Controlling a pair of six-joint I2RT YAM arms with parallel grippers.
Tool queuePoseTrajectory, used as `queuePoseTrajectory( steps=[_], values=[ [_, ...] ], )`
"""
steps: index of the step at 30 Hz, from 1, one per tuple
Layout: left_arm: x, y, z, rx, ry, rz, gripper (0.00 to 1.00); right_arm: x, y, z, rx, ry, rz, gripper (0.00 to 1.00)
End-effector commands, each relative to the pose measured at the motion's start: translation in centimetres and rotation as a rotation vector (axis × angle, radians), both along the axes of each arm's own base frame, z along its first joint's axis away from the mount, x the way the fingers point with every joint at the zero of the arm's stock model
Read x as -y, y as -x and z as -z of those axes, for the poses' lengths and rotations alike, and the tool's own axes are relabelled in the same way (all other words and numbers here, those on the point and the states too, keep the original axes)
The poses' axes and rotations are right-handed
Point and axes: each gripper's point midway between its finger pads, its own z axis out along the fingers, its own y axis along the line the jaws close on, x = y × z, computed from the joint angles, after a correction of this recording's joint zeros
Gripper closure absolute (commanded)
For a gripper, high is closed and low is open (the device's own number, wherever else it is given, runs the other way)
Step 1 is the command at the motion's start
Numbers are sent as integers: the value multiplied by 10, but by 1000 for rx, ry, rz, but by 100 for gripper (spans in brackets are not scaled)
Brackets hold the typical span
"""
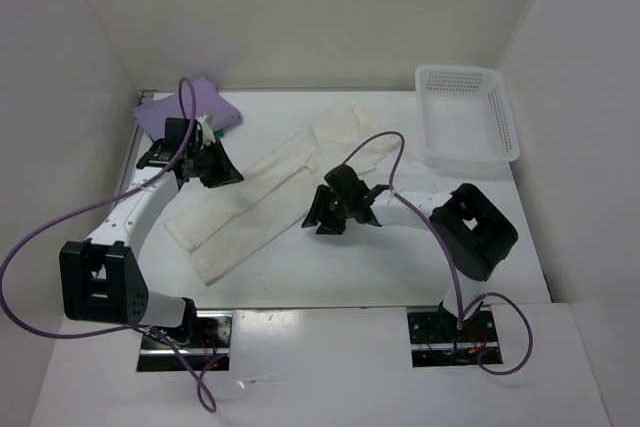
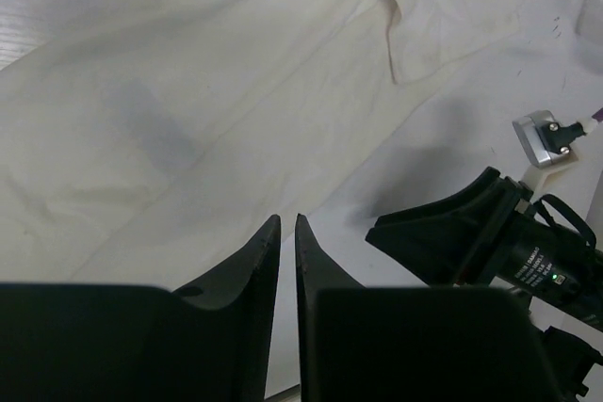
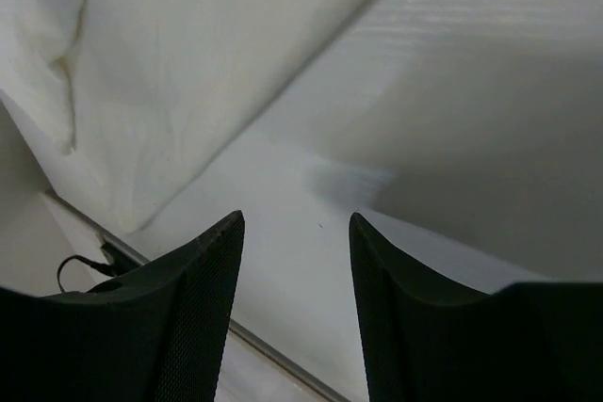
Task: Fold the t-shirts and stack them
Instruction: Rotate the tshirt 90 degrees
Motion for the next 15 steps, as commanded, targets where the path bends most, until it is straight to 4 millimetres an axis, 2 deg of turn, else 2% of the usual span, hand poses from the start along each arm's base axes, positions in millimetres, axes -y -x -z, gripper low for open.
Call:
queuePoseTrajectory(
  steps=[1, 2, 4, 5, 6, 8, 10, 11, 13, 15],
  values=[
    [0, -15, -19, 83, -8, 27, 82, -37, -42, -38, 144, -147, 50, 45],
    [3, -14, -19, 83, -8, 36, 82, -38, -43, -26, 119, -133, 57, 45],
    [4, -17, -17, 83, -8, 37, 82, -44, -49, -24, 116, -140, 65, 45],
    [4, -17, -17, 83, -8, 37, 82, -44, -48, -10, 92, -127, 73, 45],
    [7, -16, -17, 83, -7, 46, 82, -53, -51, -14, 93, -140, 71, 45],
    [11, -17, -10, 70, -8, 58, 81, -56, -56, -5, 81, -129, 86, 45],
    [12, -21, -12, 73, -8, 58, 81, -61, -61, 8, 60, -117, 94, 50],
    [16, -20, -7, 59, -8, 70, 81, -60, -60, 15, 50, -107, 94, 61],
    [19, -28, -15, 73, -15, 73, 81, -63, -60, 15, 38, -117, 93, 77],
    [21, -34, -12, 68, -24, 74, 81, -57, -60, 16, 33, -90, 106, 95]
  ],
)
